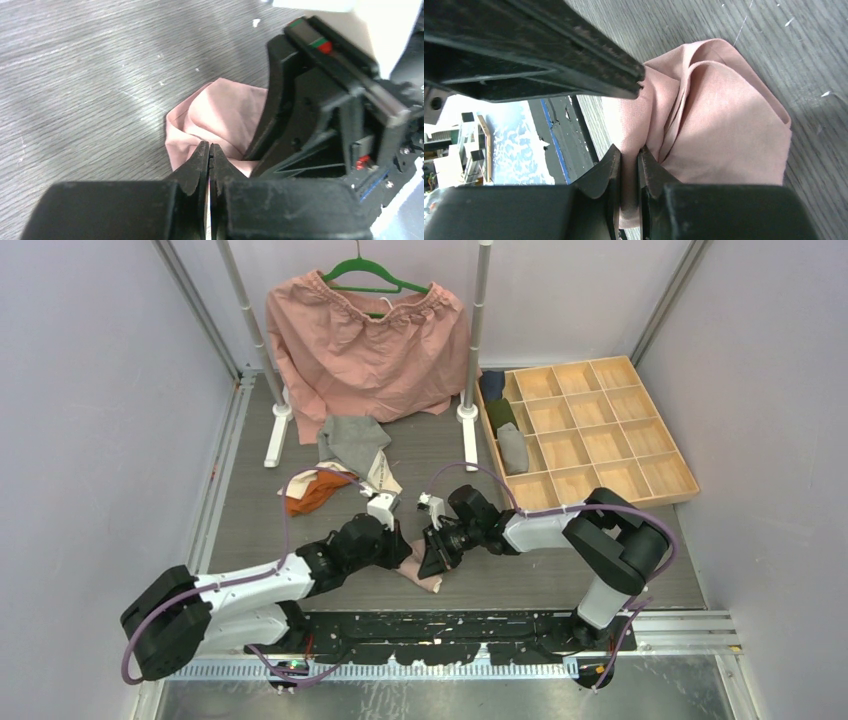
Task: Roll the underwear
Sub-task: Roll the underwear to the center of the board.
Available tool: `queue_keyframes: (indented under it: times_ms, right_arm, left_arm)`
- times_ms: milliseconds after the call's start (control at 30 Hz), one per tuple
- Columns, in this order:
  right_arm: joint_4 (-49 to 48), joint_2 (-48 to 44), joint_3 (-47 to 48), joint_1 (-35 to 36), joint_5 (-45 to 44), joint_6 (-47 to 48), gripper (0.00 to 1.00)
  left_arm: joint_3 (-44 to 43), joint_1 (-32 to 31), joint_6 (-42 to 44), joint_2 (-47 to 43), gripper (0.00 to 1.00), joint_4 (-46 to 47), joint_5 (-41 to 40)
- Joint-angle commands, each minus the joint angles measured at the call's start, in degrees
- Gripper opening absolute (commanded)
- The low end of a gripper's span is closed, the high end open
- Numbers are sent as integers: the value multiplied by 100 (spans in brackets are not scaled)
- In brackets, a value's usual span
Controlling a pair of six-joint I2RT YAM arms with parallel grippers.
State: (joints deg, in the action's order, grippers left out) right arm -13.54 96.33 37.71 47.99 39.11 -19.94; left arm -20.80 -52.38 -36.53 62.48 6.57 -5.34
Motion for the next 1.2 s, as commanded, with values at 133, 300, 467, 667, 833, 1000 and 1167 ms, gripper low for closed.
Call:
queue_keyframes:
  times_ms: [133,300,467,667,833,1000,1167]
  right_arm:
    - [475,182,-195,-64,-813,154,10]
    - [475,211,-186,-69,-860,103,12]
    - [500,189,-199,-68,-952,81,19]
    - [586,137,-175,-64,-993,108,24]
    - [623,112,-168,-61,-977,137,23]
    - [625,107,-178,-70,-980,149,23]
    - [625,105,-168,-61,-968,162,24]
  left_arm:
    - [110,0,388,-433,1,663,1201]
    - [323,0,372,-469,1,664,1496]
    - [462,0,350,-723,1,436,1259]
    - [462,0,397,-785,1,312,1067]
    - [416,0,405,-457,1,549,1185]
    - [349,0,408,-167,1,674,1319]
    - [327,0,369,-26,1,632,1079]
